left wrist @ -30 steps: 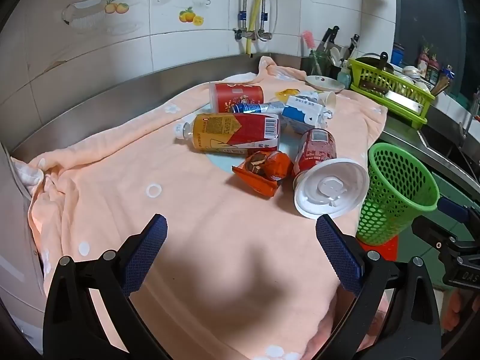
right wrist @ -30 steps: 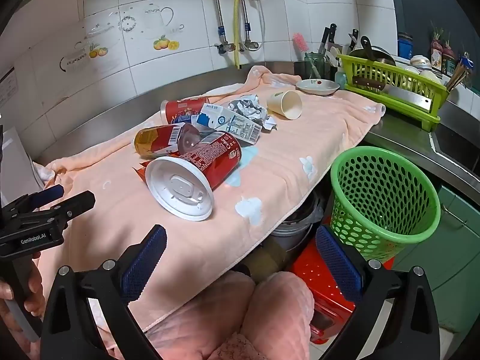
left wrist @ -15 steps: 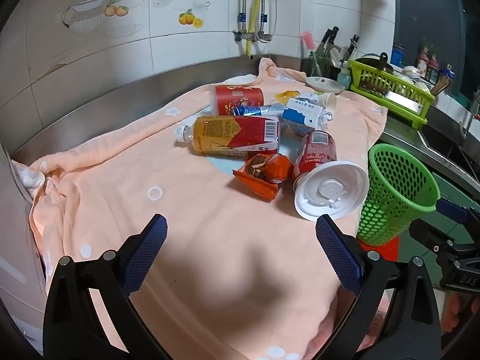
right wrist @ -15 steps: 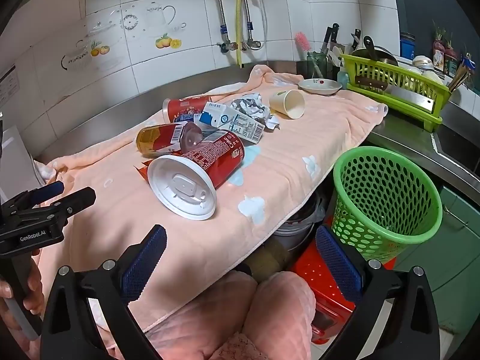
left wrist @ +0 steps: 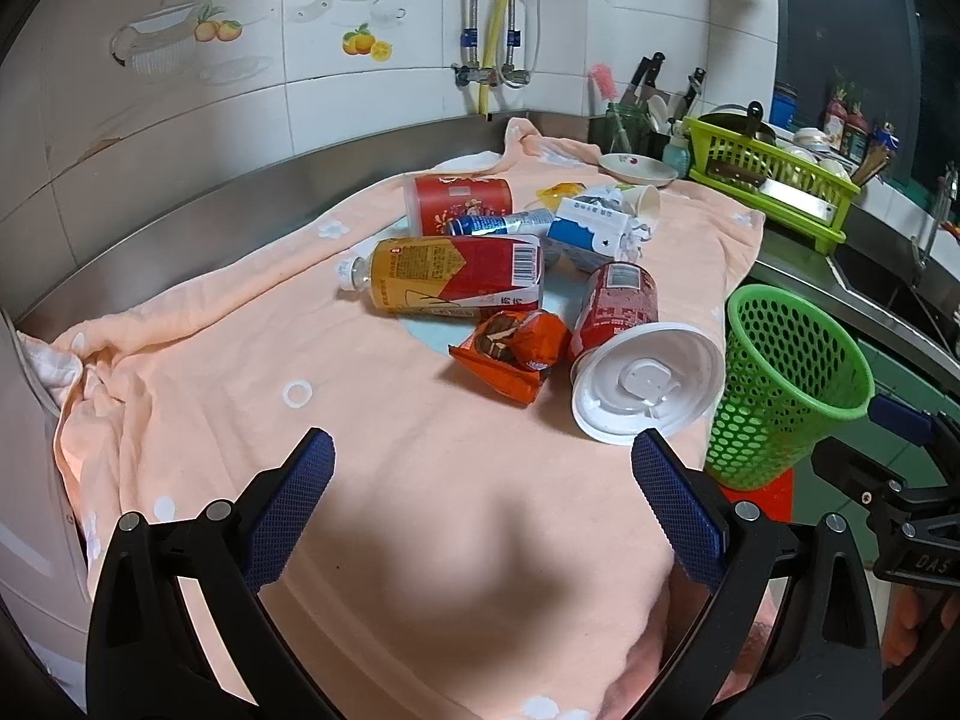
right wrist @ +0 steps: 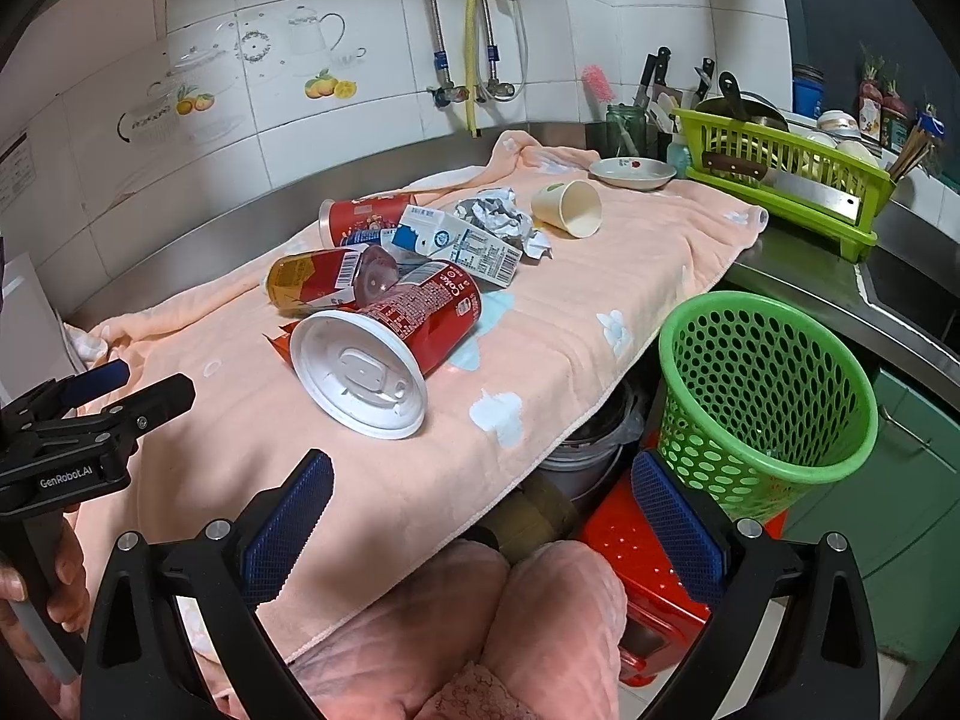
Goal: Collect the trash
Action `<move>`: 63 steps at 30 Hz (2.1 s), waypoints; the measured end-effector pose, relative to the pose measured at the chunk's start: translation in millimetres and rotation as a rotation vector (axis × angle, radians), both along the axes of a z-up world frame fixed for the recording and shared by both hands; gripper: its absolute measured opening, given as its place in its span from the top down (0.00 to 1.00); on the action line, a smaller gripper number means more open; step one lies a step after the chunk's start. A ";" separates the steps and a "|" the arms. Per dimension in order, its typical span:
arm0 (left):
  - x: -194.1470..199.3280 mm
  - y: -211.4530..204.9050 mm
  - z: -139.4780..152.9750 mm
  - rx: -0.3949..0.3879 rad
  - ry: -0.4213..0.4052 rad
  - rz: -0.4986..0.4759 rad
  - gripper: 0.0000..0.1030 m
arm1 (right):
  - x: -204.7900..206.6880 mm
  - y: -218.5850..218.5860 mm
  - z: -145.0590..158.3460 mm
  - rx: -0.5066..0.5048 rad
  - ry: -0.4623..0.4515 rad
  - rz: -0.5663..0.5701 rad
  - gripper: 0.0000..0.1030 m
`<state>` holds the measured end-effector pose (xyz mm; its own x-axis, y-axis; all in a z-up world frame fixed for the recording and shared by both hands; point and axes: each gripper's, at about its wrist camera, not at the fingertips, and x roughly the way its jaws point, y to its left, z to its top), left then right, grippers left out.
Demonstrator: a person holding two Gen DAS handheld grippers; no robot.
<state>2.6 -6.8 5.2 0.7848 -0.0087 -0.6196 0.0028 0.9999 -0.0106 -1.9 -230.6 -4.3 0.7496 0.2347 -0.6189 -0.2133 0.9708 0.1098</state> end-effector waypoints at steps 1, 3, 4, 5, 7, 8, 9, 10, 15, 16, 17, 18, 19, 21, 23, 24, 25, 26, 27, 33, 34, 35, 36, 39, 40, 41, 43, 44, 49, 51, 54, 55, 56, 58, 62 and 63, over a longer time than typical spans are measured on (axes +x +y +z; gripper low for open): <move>0.1 0.0 0.2 -0.001 0.000 0.000 0.05 | 0.1 -0.1 0.1 0.000 0.001 -0.001 0.06; 0.3 0.3 -0.3 -0.004 0.000 0.000 0.05 | -0.4 -0.6 0.0 -0.002 0.002 -0.004 0.06; 0.6 0.2 -0.2 -0.005 0.000 -0.001 0.05 | -0.8 -0.7 -0.3 -0.001 0.002 -0.003 0.06; 0.6 -0.3 -0.5 -0.005 -0.001 -0.002 0.05 | -1.5 -1.2 -0.1 0.000 0.001 -0.004 0.06; 0.7 -1.3 -0.5 -0.005 -0.002 -0.007 0.05 | -1.0 -0.9 -0.1 -0.003 0.000 -0.007 0.06; 1.0 -2.2 -0.6 -0.004 -0.002 -0.009 0.05 | -1.3 -1.7 -0.2 -0.002 0.000 -0.008 0.06; 1.2 -3.5 -0.7 -0.001 -0.002 -0.012 0.05 | -1.6 -2.5 -0.3 0.000 0.000 -0.010 0.06; 1.2 -4.1 -1.0 0.000 -0.003 -0.014 0.05 | -2.1 -3.4 -0.4 0.001 0.000 -0.012 0.06; 1.7 -5.6 -1.7 0.001 -0.003 -0.020 0.05 | -1.9 -4.7 1.0 0.003 -0.001 -0.017 0.06; 1.7 -6.0 -1.6 0.000 -0.004 -0.021 0.05 | -2.0 -4.7 1.2 0.003 -0.001 -0.017 0.06; 1.1 -6.3 -1.5 0.001 -0.004 -0.022 0.05 | -2.1 -4.8 1.2 0.003 0.000 -0.016 0.06; 1.0 -6.7 -1.1 0.003 -0.005 -0.022 0.05 | -2.0 -4.7 1.2 0.004 0.000 -0.016 0.06; 1.0 -6.7 -1.0 0.004 -0.006 -0.021 0.05 | -2.0 -4.8 1.4 0.005 0.000 -0.015 0.06; 1.4 -6.5 -0.7 0.003 -0.005 -0.021 0.05 | -1.6 -4.7 1.8 0.006 0.001 -0.012 0.06; 1.7 -6.5 -0.5 0.003 -0.005 -0.020 0.05 | -1.6 -4.3 1.6 0.006 0.002 -0.009 0.06; 1.6 -6.5 -0.4 0.004 -0.005 -0.019 0.05 | -1.2 -4.0 1.6 0.006 0.002 -0.008 0.06; 1.6 -6.3 -0.3 0.004 -0.005 -0.018 0.05 | -1.3 -3.9 1.4 0.007 0.002 -0.007 0.06; 1.5 -5.9 -0.3 0.003 -0.004 -0.018 0.05 | -0.8 -3.1 0.9 0.008 0.004 -0.007 0.06; 1.5 -6.0 -0.2 0.003 -0.006 -0.018 0.05 | -0.8 -3.4 0.9 0.009 0.004 -0.005 0.06; 0.9 -6.0 -0.2 0.004 -0.006 -0.015 0.05 | 0.6 -0.9 0.2 0.008 0.005 0.006 0.06; 1.1 -5.7 -0.3 0.003 -0.005 -0.015 0.05 | 0.9 0.0 0.0 0.005 0.004 0.009 0.06; 1.4 -5.3 -0.2 0.003 -0.004 -0.014 0.05 | 1.2 0.3 -0.3 0.004 0.003 0.010 0.06; 3.0 -4.0 -0.3 0.003 -0.003 -0.014 0.05 | 1.9 0.7 -0.4 0.006 0.003 0.014 0.06; 4.9 -1.1 -0.6 0.004 -0.001 -0.009 0.05 | 4.1 2.7 -0.8 0.004 0.001 0.023 0.06; 5.3 0.3 -0.6 0.003 -0.001 -0.007 0.05 | 5.4 3.7 -1.0 0.002 -0.001 0.028 0.06; 5.8 1.6 -0.5 0.000 -0.001 -0.006 0.05 | 6.3 4.4 -1.3 0.002 -0.003 0.032 0.06; 7.0 3.8 -0.6 -0.004 0.000 -0.003 0.05 | 8.8 6.5 -2.1 0.003 -0.007 0.045 0.06; 7.4 4.9 -0.8 -0.005 0.001 0.000 0.05 | 11.3 8.0 -2.6 0.002 -0.008 0.055 0.07; 10.3 9.3 -1.9 -0.003 0.005 0.004 0.05 | 23.9 17.6 -5.1 -0.015 -0.016 0.097 0.07; 11.8 10.5 -2.7 -0.002 0.009 0.001 0.05 | 29.9 22.7 -6.2 -0.013 -0.017 0.124 0.07; 15.2 14.0 -5.4 -0.010 0.022 -0.002 0.05 | 39.2 30.4 -8.7 -0.021 -0.020 0.165 0.08; 16.3 15.2 -6.0 -0.014 0.025 -0.004 0.05 | 41.2 32.0 -9.6 -0.025 -0.021 0.171 0.08; 17.2 15.5 -6.6 -0.015 0.027 -0.006 0.05 | 45.5 34.4 -10.9 -0.030 -0.019 0.181 0.10; 19.2 17.5 -7.3 -0.018 0.030 -0.008 0.05 | 54.7 38.4 -13.6 -0.032 -0.008 0.206 0.16; 23.2 21.2 -8.1 -0.034 0.037 -0.010 0.05 | 68.4 44.0 -18.4 -0.035 0.005 0.233 0.18; 24.4 22.6 -9.1 -0.038 0.040 -0.011 0.05 | 71.5 45.8 -19.1 -0.041 0.004 0.241 0.21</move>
